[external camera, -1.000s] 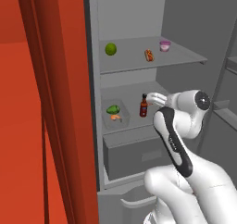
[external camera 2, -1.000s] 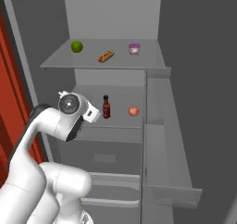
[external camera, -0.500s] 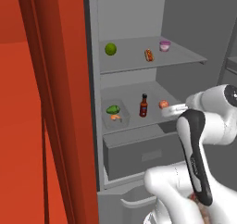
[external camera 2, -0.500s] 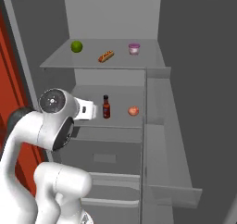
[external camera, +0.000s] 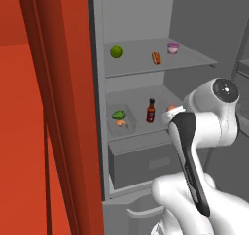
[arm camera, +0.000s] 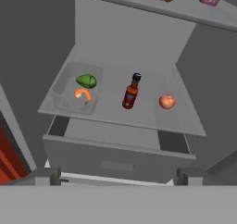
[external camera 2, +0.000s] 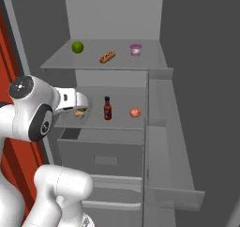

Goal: Place the tupperware on the second highest shelf of the fridge. Make space for the tupperware among the existing items by rearranging them on the shelves if needed. Close the fridge door when finished.

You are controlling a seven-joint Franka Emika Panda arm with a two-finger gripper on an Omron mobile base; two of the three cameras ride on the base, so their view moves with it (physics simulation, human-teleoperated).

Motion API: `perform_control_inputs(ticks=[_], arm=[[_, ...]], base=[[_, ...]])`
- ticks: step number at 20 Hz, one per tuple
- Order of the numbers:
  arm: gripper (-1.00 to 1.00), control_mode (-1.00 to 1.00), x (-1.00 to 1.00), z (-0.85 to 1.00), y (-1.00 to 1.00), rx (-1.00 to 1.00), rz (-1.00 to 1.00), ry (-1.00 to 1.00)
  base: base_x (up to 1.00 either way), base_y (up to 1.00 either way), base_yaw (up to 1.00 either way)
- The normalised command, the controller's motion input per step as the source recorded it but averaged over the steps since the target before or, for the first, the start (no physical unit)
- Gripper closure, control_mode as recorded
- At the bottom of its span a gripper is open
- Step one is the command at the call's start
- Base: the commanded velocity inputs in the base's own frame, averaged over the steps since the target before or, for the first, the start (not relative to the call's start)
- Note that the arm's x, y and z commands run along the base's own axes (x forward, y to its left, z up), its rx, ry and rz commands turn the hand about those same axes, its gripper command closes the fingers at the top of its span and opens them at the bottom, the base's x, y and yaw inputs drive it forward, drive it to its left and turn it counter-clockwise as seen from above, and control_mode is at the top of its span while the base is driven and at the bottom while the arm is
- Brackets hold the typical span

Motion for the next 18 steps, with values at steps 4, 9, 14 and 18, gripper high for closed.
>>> perform_control_inputs(ticks=[4, 9, 14, 18], arm=[[-1.00, -1.00, 0.00, 0.00, -0.01, 0.00, -0.01, 0.00], [-1.00, 1.00, 0.00, 0.00, 0.00, 0.00, 0.00, 0.00], [-1.00, 1.00, 0.00, 0.00, 0.00, 0.00, 0.00, 0.00], [-1.00, 1.00, 0.00, 0.00, 0.00, 0.00, 0.00, 0.00]], base=[[0.00, 0.00, 0.00], [-0.04, 0.00, 0.00], [-0.63, -0.12, -0.04], [-0.75, -0.23, -0.07]])
